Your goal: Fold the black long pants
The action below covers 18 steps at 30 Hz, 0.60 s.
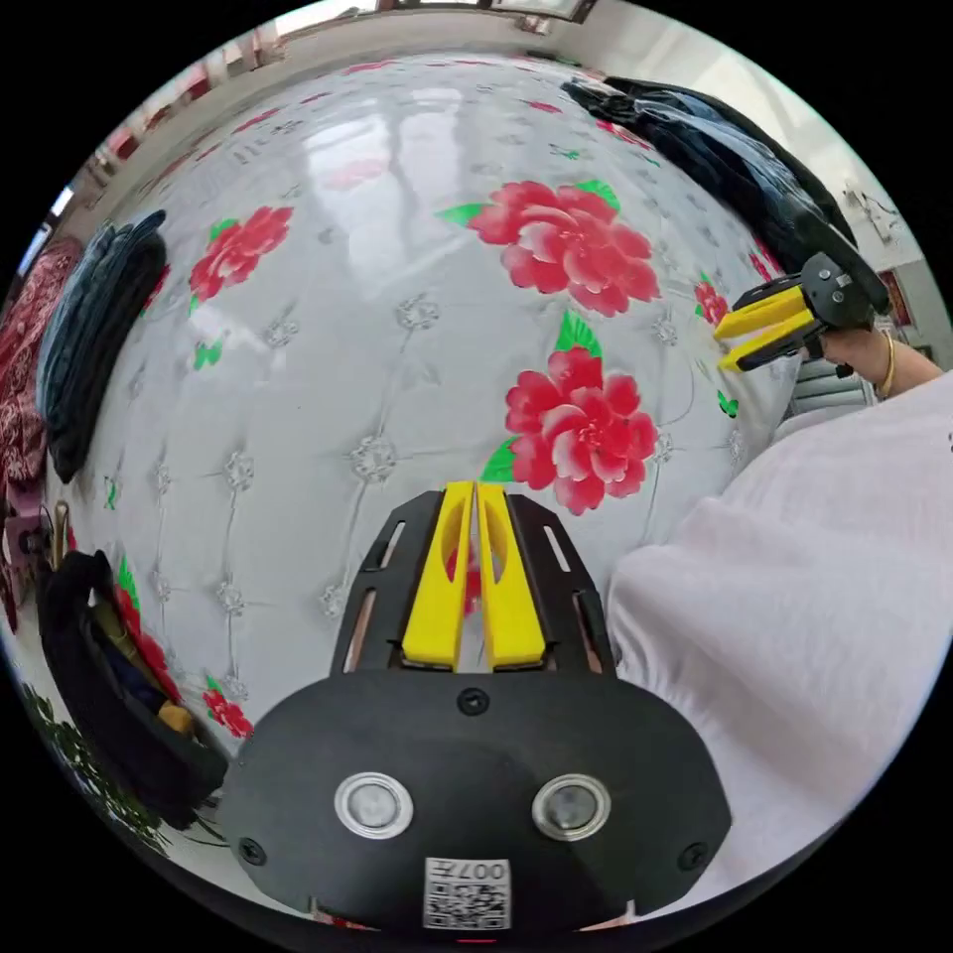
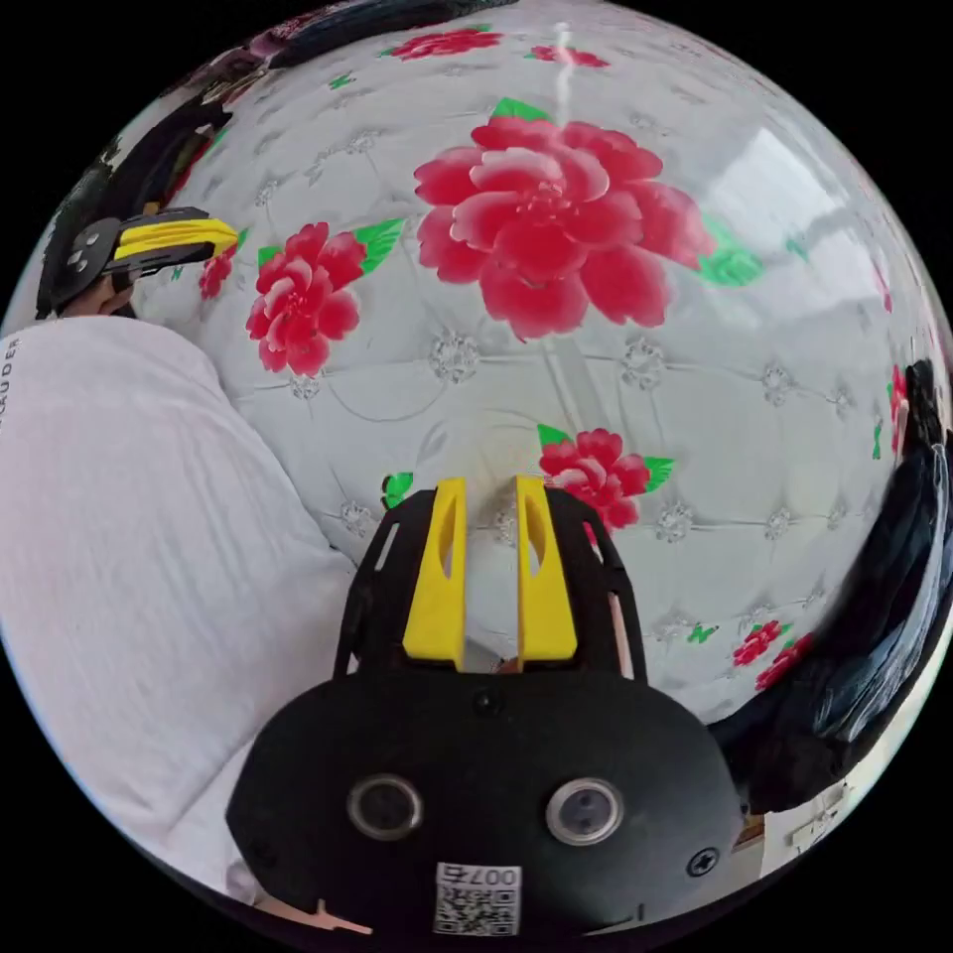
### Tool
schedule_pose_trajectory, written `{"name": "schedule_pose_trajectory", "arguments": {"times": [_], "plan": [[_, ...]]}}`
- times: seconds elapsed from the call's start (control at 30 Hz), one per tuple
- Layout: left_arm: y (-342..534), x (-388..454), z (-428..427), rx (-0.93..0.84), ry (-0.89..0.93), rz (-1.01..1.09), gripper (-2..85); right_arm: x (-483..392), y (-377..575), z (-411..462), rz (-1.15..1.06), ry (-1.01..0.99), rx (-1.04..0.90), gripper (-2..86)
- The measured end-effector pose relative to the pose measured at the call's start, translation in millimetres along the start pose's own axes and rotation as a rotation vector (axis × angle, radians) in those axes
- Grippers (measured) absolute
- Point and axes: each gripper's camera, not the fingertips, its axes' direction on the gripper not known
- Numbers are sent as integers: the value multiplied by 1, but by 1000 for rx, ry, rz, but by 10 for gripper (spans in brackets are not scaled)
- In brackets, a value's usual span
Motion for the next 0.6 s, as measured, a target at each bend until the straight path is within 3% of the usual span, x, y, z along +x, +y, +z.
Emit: {"name": "schedule_pose_trajectory", "arguments": {"times": [0.1, 0.27, 0.4, 0.53, 0.6], "plan": [[-20, 32, 16, -44, -57, 45, -10, -4, 28, -16, 141, 44, 272, 61], [-38, 62, 41, -119, -135, 26, -10, 26, 70, -43, 212, -149, 401, 81], [-46, 64, 44, -132, -134, -29, -9, 132, 188, -107, 683, -60, 704, 103], [-61, 69, 46, -193, -163, -49, -9, 242, 395, -173, 1245, 231, 991, 117], [-73, 67, 45, -240, -166, -68, -9, 274, 473, -194, 1412, 342, 1034, 122]]}}
